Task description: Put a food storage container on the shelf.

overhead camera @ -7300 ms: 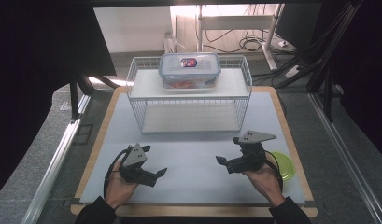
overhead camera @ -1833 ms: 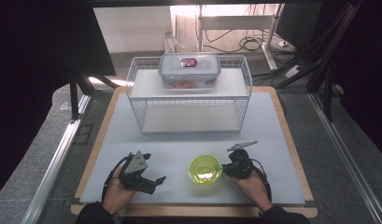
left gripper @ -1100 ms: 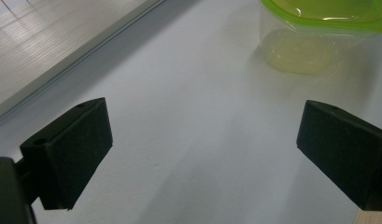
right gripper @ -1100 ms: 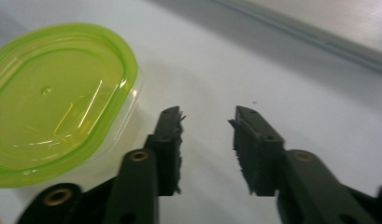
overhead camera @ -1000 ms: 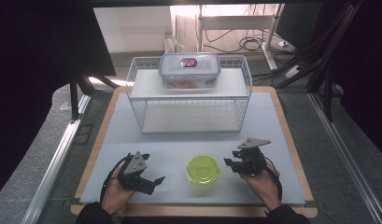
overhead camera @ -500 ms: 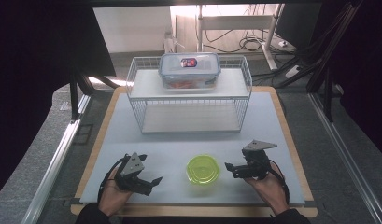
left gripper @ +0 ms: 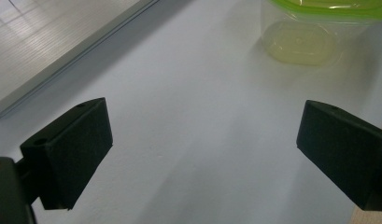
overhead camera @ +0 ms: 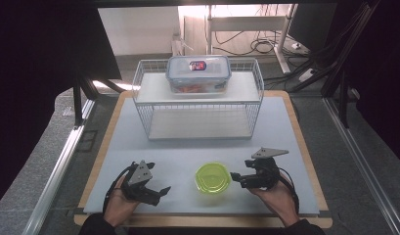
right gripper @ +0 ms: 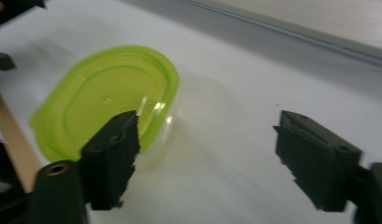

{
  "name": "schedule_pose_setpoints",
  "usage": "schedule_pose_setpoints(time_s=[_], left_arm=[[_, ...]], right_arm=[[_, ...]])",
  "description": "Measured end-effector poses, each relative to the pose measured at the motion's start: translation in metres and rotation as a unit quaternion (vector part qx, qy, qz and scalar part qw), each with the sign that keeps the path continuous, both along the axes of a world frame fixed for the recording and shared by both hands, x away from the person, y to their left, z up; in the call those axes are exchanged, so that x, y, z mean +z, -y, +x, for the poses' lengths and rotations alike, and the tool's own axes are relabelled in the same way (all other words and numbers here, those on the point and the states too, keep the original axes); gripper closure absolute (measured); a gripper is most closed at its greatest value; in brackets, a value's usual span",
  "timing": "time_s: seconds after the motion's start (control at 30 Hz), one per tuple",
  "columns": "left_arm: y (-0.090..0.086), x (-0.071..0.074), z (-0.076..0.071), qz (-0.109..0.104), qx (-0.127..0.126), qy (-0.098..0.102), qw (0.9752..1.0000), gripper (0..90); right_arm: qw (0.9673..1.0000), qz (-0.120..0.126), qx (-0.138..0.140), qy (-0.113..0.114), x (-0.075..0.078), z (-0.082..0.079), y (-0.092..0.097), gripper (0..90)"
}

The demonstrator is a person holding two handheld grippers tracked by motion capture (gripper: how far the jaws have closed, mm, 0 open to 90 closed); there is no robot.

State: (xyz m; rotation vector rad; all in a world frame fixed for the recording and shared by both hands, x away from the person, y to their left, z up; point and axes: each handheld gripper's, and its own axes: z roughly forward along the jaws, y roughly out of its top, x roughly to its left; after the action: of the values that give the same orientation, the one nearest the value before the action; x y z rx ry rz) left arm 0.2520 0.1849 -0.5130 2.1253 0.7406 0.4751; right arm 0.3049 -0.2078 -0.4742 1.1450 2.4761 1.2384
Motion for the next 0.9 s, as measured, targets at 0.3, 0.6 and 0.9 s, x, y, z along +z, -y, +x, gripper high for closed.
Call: schedule_pose_setpoints(time_s=[0.3, 0.6, 0.9], left_arm=[[0.001, 0.0, 0.0, 0.002, -0.002, 0.002, 1.0, 3.6], [0.002, -0.001, 0.0, 0.004, -0.005, 0.003, 1.0, 3.7], [0.003, -0.001, -0.001, 0.008, -0.008, 0.003, 0.9999, 3.8]], right_arm=[[0.9961, 0.066, 0.008, -0.057, -0.009, 0.008, -0.005, 46.6], [0.9908, 0.087, 0.009, -0.103, -0.019, 0.02, -0.016, 61.6], [0.9783, 0.127, 0.007, -0.164, -0.025, 0.027, -0.012, 76.4]])
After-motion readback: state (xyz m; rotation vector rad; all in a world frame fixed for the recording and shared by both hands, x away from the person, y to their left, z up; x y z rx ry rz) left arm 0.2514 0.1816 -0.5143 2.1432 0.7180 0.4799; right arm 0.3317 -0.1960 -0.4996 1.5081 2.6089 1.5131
